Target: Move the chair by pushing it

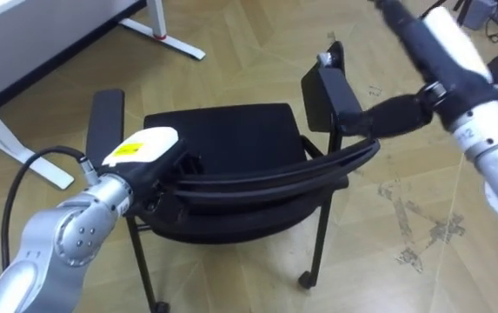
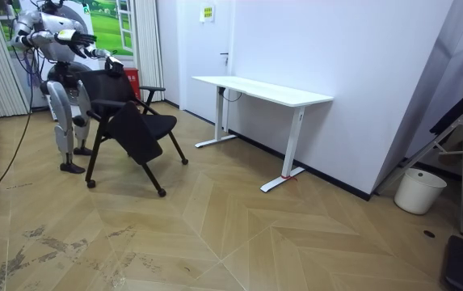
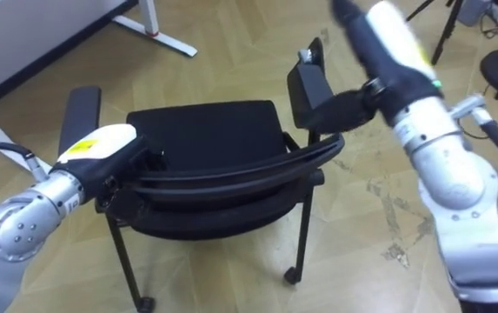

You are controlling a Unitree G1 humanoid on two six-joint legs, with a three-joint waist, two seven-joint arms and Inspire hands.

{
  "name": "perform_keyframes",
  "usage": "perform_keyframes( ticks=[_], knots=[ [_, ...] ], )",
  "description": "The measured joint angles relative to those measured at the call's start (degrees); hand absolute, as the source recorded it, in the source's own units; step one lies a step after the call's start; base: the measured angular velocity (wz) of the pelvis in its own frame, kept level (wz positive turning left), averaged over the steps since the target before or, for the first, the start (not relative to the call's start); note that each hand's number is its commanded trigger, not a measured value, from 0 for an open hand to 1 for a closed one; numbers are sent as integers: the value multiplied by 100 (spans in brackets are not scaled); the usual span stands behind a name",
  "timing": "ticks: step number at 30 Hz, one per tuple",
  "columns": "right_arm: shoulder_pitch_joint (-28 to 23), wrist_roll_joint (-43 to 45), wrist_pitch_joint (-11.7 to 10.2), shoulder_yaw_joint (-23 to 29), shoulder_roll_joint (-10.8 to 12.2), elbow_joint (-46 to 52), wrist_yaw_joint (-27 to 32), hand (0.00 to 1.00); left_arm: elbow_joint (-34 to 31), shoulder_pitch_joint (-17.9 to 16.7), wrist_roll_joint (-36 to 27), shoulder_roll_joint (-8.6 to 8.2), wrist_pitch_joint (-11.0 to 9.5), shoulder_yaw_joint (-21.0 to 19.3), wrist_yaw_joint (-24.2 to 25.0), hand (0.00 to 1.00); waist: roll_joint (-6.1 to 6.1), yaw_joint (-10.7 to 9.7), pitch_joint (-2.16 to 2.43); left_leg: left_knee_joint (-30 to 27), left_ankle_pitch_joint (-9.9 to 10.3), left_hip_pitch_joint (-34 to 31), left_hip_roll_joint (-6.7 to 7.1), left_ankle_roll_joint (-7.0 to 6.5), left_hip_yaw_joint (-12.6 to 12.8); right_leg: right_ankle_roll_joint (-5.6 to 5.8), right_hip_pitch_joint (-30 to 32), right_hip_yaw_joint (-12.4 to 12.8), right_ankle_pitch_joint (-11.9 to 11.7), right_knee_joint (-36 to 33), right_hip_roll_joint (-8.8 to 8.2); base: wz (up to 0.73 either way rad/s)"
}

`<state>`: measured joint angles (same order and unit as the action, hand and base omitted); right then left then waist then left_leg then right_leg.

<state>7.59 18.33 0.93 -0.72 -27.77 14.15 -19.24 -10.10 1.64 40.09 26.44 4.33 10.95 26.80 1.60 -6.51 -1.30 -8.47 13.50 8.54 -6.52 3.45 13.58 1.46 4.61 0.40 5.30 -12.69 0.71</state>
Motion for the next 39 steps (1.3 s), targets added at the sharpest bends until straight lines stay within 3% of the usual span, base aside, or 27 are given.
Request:
perform_keyframes(
  ticks=[4,8,18,30,39],
  knots=[
    [0,-11,-5,-36,-44,-1,-624,0,1,2,0,-3,-132,8,55,100,-3,44,1,-11,0,15,-26,0,-130,-1,-44,-189,0,13,-2,7],
    [1,15,-6,-46,-270,-1,-1453,0,-4,11,-3,-11,-258,6,142,100,-4,183,2,-13,0,58,-33,0,-207,-2,-60,-225,0,7,11,-6],
    [-3,36,1,-76,-361,-1,-3035,0,2,15,-14,-20,-306,5,374,100,16,190,0,-6,0,220,-70,0,-309,-3,-225,-281,1,7,41,0],
    [-43,277,38,-206,-409,-2,-3818,0,37,15,-15,-7,-308,8,286,100,61,164,-3,-15,0,208,-65,0,-308,-4,-219,-387,4,-3,22,0],
    [-373,304,18,-204,-394,-8,-3764,0,105,20,3,-7,-355,63,158,100,59,147,-3,-22,0,197,-64,0,-368,-6,-230,-538,5,-2,-4,2]
  ],
)
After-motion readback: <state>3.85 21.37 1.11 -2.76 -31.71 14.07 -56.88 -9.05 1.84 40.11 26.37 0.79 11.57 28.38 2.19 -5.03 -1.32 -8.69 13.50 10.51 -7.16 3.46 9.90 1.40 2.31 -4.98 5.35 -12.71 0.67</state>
